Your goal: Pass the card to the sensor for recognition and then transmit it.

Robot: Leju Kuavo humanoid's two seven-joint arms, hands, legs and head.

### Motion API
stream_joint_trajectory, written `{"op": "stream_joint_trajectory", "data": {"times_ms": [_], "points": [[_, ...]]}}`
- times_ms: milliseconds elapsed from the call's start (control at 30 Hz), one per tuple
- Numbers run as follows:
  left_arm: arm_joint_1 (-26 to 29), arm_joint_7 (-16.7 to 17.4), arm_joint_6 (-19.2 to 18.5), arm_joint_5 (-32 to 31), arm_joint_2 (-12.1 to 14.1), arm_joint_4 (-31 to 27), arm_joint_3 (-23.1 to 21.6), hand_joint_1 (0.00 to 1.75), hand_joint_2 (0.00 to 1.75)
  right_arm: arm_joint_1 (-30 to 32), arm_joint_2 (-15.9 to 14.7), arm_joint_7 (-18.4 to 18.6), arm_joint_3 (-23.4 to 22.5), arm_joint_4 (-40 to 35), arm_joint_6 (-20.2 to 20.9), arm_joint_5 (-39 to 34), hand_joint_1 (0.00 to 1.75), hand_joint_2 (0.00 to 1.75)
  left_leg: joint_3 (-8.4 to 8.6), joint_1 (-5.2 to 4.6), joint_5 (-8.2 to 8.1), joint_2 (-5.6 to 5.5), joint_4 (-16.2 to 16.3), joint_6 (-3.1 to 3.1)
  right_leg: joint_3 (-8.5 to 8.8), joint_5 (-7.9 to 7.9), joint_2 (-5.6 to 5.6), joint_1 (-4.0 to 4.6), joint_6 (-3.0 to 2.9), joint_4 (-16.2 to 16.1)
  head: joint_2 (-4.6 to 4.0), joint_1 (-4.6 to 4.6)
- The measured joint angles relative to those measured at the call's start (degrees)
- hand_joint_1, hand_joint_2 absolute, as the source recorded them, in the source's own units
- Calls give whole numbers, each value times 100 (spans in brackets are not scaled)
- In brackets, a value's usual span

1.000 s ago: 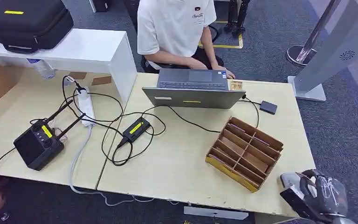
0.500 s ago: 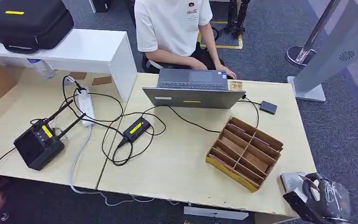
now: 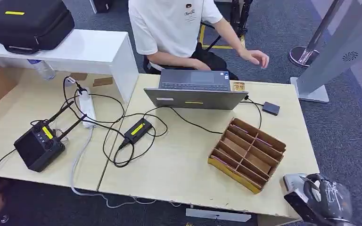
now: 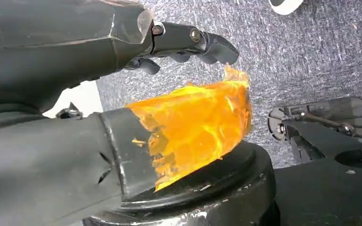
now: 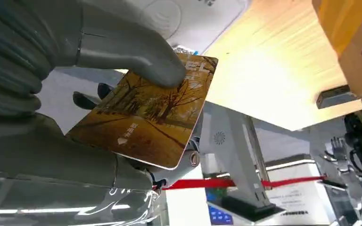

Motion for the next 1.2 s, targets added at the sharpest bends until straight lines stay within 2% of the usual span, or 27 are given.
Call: {"op": "stream_joint_trajectory", "data": {"times_ms": [133, 300, 500, 1067, 1200], "points": [[0, 0, -6, -53, 7, 0, 0, 0, 0, -114, -168, 206, 111, -378, 188, -46, 175, 175, -3, -3, 1, 4, 0, 0, -2, 2, 5, -2, 0, 3, 0, 0], [-3, 7, -20, -138, 9, 0, 0, 0, 0, -712, -490, 331, 308, -722, 436, -114, 175, 175, 0, -3, 2, 6, 2, 0, -3, 3, 8, -3, 1, 3, 0, 0], [-2, 9, -37, -164, 9, 0, 0, 0, 0, -1120, -768, 449, 499, -945, 503, -136, 175, 175, -1, -2, 2, -4, 3, 0, -1, 2, -1, -3, 1, 3, 0, 0], [-3, 26, -44, -164, 9, 0, 0, 0, 0, -1162, -909, 473, 689, -1021, 486, -195, 175, 175, -4, -2, 1, -2, 2, 0, -3, 1, 0, -2, 0, 3, 0, 2], [-8, 68, -85, -212, 17, 0, 0, 0, 0, -1547, -975, 521, 817, -1025, 573, -188, 175, 175, -7, -4, 1, 12, 2, 0, -9, 3, 15, -5, 0, 7, 0, 2]]}}
